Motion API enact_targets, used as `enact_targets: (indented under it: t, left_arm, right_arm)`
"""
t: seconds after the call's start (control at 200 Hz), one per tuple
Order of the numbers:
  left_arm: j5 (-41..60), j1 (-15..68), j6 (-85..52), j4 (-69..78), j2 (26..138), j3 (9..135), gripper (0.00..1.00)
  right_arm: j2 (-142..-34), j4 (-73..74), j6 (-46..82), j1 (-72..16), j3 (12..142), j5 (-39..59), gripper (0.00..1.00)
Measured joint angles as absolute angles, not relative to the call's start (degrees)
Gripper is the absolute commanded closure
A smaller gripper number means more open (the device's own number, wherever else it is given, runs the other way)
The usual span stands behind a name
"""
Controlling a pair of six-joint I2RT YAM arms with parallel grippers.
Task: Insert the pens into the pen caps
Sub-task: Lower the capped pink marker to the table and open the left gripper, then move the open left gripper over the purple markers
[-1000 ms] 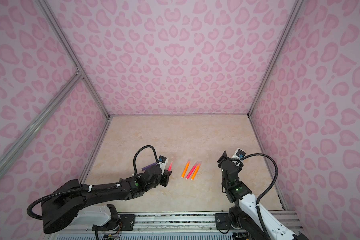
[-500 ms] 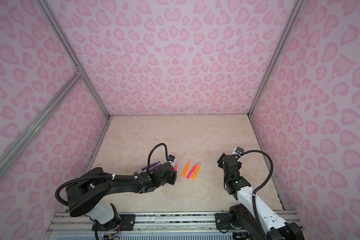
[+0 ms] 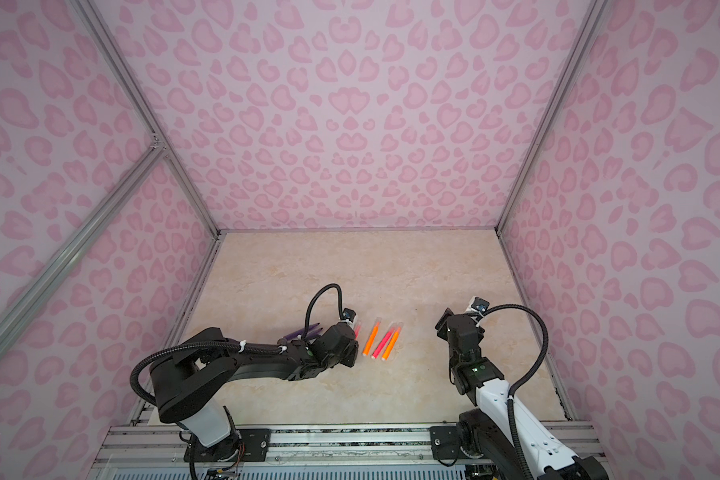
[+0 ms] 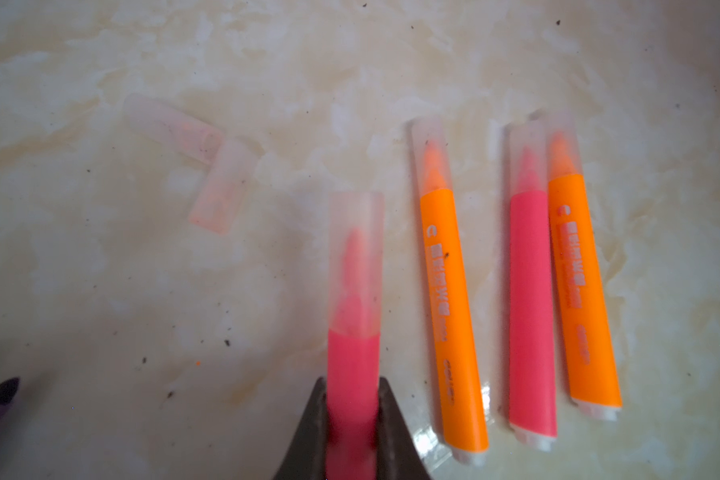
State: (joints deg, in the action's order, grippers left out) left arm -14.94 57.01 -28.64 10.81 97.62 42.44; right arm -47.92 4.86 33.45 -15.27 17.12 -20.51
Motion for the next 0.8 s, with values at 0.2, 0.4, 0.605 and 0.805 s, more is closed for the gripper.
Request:
enact_targets:
  t: [0.2,0.4,0.605,0.805]
  left_arm:
    - [-15.0,57.1,-28.8,10.2,95.3,40.6,0.58]
    - [-15.0,57.1,-28.8,10.8,85.9,34.2,0.38]
    - [-20.4,57.1,-28.5,10.2,65.3,24.5,0.24]
    - [-29.8,53.7,-28.1,6.3,56.7,19.7,0.19]
  right_arm:
    - [-47.8,4.9,33.5,-15.3,17.0,-20.1,0.28]
    - [-48.5,4.9,33.4,-15.3,17.0,-19.9,0.28]
    - [-49.1,4.9,33.4,-15.3,17.0,-19.9,0.28]
    - [-49.2,4.9,33.4,-15.3,17.0,-19.7,0.28]
